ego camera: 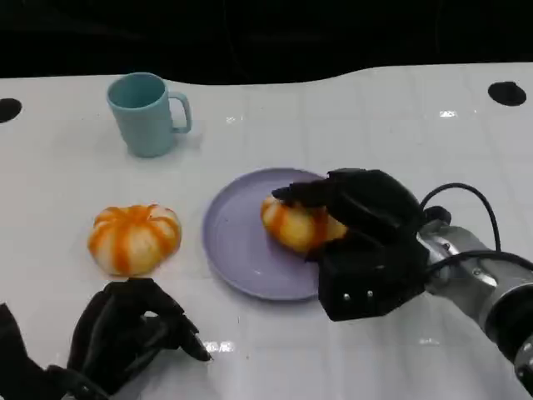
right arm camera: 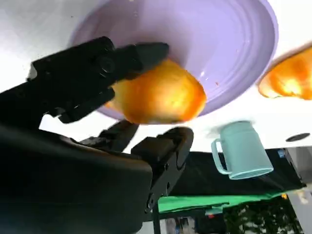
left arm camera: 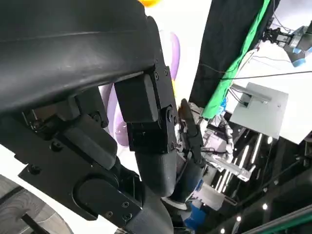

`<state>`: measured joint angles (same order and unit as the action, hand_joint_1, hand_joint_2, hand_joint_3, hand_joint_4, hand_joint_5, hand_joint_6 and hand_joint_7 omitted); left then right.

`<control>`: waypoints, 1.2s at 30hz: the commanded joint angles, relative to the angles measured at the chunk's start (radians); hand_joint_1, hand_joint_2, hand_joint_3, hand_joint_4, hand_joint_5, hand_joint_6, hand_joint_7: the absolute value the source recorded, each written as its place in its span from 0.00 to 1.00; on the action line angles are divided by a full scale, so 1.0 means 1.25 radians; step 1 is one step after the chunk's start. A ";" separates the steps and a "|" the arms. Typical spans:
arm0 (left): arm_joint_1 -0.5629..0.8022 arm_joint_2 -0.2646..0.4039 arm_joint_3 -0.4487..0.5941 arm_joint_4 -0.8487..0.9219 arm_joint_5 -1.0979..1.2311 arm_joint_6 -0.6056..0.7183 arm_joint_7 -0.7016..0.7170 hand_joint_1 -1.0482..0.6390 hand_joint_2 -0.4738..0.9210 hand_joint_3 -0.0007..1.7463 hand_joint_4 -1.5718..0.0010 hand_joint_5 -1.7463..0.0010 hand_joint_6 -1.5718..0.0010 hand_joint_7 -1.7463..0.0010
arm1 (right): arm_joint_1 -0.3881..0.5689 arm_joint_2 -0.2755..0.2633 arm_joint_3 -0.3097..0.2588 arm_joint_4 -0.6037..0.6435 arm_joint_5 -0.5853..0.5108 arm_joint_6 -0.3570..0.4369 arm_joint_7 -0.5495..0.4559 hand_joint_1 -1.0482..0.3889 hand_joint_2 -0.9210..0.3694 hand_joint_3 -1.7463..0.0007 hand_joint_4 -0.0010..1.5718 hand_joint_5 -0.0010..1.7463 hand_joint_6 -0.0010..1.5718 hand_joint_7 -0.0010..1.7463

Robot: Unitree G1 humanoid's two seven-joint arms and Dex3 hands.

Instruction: Grasp the bread from the table and place it into the plate.

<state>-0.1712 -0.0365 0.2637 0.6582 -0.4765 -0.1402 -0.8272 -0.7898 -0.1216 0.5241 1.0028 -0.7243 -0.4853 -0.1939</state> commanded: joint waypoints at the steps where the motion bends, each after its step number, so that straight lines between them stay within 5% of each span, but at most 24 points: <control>1: 0.007 0.010 0.000 -0.007 0.002 -0.004 0.011 0.00 0.77 0.00 0.00 0.66 0.00 0.79 | 0.012 -0.019 -0.012 -0.044 0.029 0.021 0.050 0.13 0.00 0.85 0.04 0.05 0.10 0.00; 17: 0.008 0.007 -0.001 -0.010 0.001 -0.004 0.011 0.00 0.77 0.00 0.00 0.66 0.00 0.79 | 0.059 -0.061 -0.023 -0.146 0.058 0.003 0.091 0.10 0.00 0.82 0.07 0.08 0.10 0.02; 33: 0.002 0.005 -0.002 -0.003 0.003 -0.002 0.016 0.00 0.77 0.00 0.00 0.66 0.00 0.79 | 0.248 -0.159 -0.118 -0.368 0.118 -0.120 0.039 0.37 0.02 0.99 0.29 0.23 0.31 0.06; 36: 0.002 0.004 -0.002 -0.003 0.004 -0.005 0.017 0.00 0.77 0.00 0.00 0.66 0.00 0.80 | 0.291 -0.171 -0.143 -0.398 0.136 -0.153 0.030 0.43 0.02 1.00 0.31 0.35 0.39 0.08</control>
<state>-0.1704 -0.0408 0.2605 0.6548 -0.4753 -0.1406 -0.8266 -0.4734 -0.3034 0.3800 0.5425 -0.5858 -0.6399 -0.1372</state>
